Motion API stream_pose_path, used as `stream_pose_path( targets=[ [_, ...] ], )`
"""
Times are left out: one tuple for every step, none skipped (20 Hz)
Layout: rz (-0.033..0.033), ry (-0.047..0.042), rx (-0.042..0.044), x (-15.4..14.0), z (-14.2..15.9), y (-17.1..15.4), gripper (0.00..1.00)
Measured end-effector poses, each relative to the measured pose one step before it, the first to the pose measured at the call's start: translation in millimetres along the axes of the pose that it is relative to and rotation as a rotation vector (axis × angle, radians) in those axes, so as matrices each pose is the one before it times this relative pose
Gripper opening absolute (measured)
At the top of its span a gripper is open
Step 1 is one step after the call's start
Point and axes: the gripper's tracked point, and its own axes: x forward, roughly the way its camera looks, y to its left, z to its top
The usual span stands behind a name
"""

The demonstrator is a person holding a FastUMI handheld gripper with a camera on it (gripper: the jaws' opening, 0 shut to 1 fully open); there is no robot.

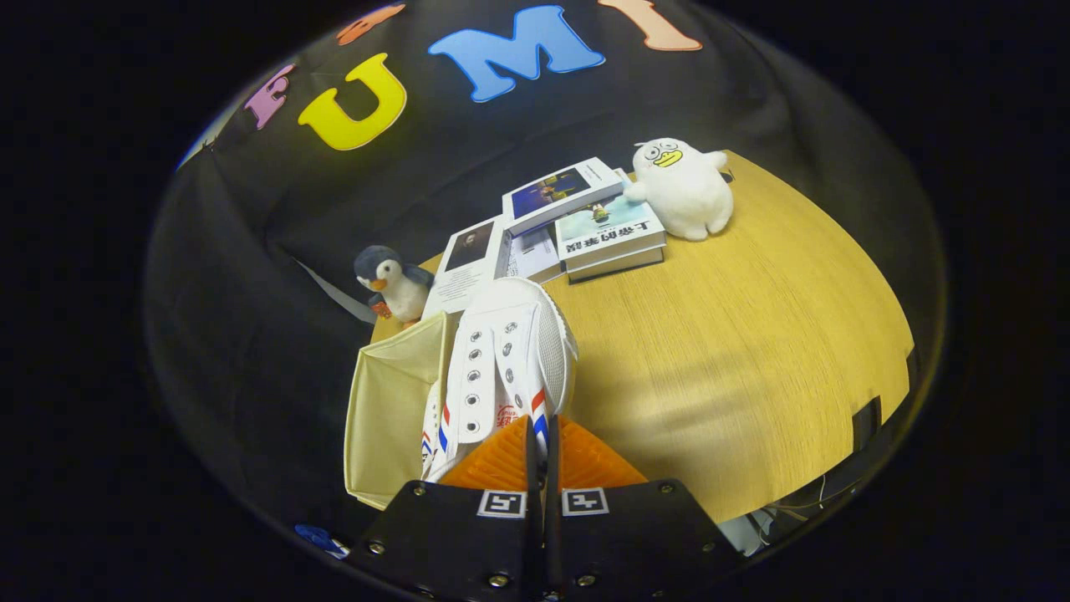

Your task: Open the storage box then place both shoes into the box .Put the left shoe in first, then the right shoe, with the right side of both shoes facing outward in a uniform manner.

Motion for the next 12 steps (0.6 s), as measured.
stream_pose_path(
  targets=[
    [0.00783, -0.00485, -0.00448, 0.25, 0.15, 9.30, 0.02],
    [0.00895, -0.00228, -0.00617, 0.49, -0.68, 10.01, 0.01],
    [0.00945, 0.00148, -0.00871, 0.84, -1.30, 9.82, 0.01],
    [0.00714, -0.00622, -0.00482, 1.10, 0.25, 9.48, 0.01],
    [0.00769, 0.00389, -0.00947, 3.02, -2.32, 8.51, 0.02],
    [0.00689, -0.00336, -0.00723, 2.72, -0.17, 9.27, 0.01],
    [0.00548, 0.00067, -0.00757, 2.63, -1.83, 8.62, 0.01],
    [0.00547, 0.00051, -0.00874, 2.41, -1.41, 8.26, 0.01],
    [0.00311, 0.00080, -0.00762, 3.41, -1.91, 7.74, 0.01],
    [0.00153, 0.00165, -0.00944, 2.51, -2.25, 6.84, 0.01],
    [-0.00141, 0.00158, -0.00810, 4.18, -1.95, 5.63, 0.01],
    [-0.00326, -0.00231, -0.00767, 3.31, -1.77, 5.35, 0.01]
  ],
)
